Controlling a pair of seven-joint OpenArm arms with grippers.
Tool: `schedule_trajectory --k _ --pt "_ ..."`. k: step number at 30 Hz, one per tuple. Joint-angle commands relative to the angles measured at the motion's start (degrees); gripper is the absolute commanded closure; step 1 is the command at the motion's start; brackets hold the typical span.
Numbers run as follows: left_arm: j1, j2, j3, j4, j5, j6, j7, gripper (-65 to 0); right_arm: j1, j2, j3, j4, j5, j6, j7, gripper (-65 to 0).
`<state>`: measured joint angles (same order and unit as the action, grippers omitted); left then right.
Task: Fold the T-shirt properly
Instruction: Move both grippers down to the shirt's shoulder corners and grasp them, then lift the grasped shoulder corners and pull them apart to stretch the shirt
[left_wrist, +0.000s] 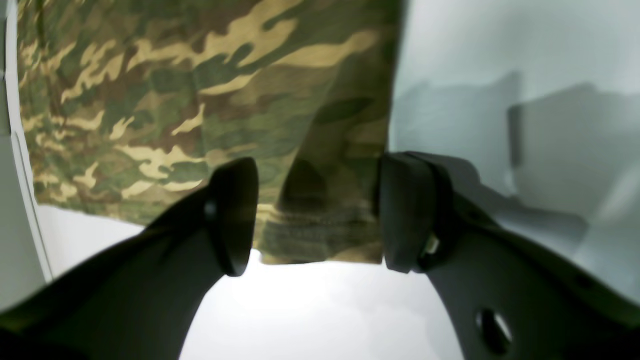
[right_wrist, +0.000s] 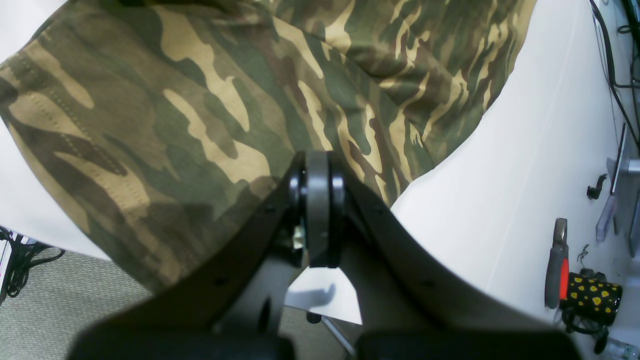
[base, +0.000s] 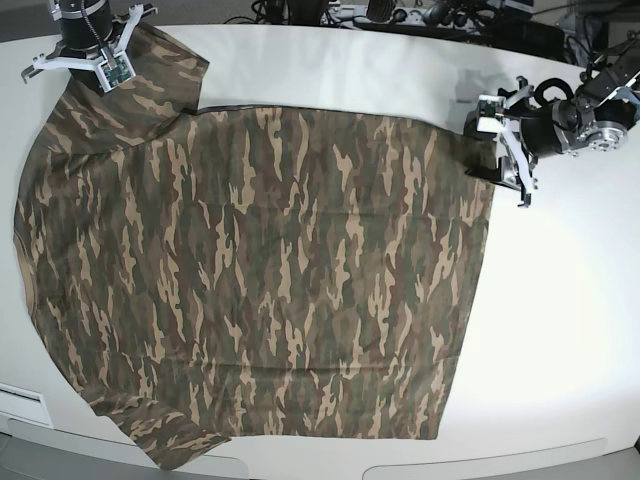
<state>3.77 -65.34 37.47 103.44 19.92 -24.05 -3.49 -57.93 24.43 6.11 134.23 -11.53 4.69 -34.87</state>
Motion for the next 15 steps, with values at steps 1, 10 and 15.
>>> schedule_trajectory --k 1,10,15 --pt "0.15 -0.33 0.39 -1.57 2.95 -1.79 5.18 -34.4 -0.48 0.35 0.37 0.77 -0.44 -0.59 1.14 0.0" --pt "0.2 2.67 0.39 -1.42 1.66 -1.77 5.7 0.0 -0.13 0.35 0.37 0.77 -0.5 -0.63 2.12 0.0" --pt "0.17 2.62 0.39 0.35 1.68 3.17 10.75 0.0 1.38 0.35 0.37 0.77 -0.59 -0.59 2.58 0.0"
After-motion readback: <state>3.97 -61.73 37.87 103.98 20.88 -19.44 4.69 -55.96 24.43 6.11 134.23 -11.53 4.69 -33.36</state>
